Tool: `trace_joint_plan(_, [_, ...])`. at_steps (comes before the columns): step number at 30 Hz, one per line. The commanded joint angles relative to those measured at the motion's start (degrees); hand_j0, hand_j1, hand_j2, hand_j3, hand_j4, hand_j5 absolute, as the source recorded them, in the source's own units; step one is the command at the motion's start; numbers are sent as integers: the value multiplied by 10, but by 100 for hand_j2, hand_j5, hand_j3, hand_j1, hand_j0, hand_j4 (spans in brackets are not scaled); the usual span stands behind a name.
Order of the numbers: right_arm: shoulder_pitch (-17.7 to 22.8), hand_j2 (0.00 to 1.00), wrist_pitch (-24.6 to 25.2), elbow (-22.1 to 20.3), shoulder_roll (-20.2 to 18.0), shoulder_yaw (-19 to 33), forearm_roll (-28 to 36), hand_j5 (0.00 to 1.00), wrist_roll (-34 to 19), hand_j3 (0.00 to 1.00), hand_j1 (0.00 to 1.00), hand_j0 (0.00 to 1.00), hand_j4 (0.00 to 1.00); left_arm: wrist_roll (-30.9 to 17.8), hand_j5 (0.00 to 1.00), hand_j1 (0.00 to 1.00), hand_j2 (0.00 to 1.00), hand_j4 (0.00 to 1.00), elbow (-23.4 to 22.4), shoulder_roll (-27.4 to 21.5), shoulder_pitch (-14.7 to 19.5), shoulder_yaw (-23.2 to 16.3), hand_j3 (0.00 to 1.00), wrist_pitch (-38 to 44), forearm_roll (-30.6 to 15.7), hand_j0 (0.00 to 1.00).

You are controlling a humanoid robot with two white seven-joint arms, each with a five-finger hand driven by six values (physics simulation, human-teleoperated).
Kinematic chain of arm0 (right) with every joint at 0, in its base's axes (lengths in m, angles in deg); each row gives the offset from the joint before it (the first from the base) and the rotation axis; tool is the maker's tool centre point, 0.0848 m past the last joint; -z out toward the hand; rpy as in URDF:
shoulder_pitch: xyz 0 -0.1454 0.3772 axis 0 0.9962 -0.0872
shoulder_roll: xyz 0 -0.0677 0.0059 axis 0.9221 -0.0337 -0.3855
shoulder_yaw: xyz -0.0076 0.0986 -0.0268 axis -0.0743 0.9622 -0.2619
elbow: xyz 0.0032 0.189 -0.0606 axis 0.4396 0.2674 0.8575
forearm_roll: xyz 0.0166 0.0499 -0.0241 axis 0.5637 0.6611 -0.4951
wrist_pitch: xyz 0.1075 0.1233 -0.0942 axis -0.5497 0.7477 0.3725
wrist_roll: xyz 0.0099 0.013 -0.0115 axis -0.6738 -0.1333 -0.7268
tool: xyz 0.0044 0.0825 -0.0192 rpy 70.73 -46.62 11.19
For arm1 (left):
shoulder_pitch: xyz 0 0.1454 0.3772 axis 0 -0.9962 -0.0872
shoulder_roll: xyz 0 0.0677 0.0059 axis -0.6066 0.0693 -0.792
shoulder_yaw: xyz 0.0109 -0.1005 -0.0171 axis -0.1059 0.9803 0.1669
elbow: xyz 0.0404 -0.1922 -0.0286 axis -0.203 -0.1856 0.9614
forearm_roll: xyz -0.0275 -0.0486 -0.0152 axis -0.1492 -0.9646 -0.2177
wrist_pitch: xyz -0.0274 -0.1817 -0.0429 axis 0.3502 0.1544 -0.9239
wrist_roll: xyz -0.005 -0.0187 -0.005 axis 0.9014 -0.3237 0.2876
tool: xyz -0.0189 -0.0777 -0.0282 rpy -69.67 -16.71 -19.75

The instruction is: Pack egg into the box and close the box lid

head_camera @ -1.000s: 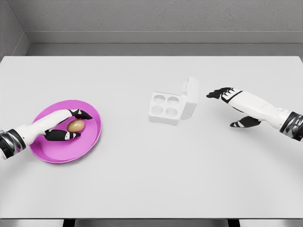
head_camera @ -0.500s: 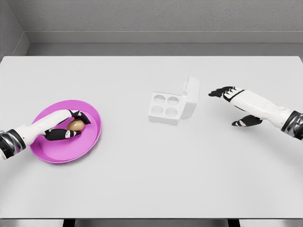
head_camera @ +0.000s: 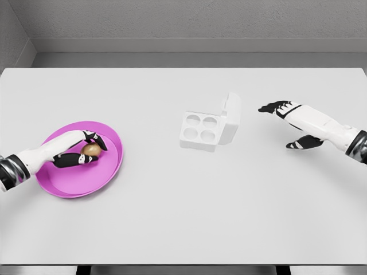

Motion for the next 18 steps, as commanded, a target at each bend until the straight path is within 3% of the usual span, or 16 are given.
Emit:
trace_joint_plan(1, [0, 100, 1, -1, 0, 1, 4, 100, 0, 100, 100, 100, 100, 0, 43, 43, 43, 43, 0, -1, 0, 0, 43, 0, -3, 43])
trace_joint_plan(18, [2, 100, 1, -26, 2, -6, 3, 100, 0, 100, 100, 100, 100, 0, 38, 38, 38, 38, 18, -1, 10, 8, 38, -1, -7, 38])
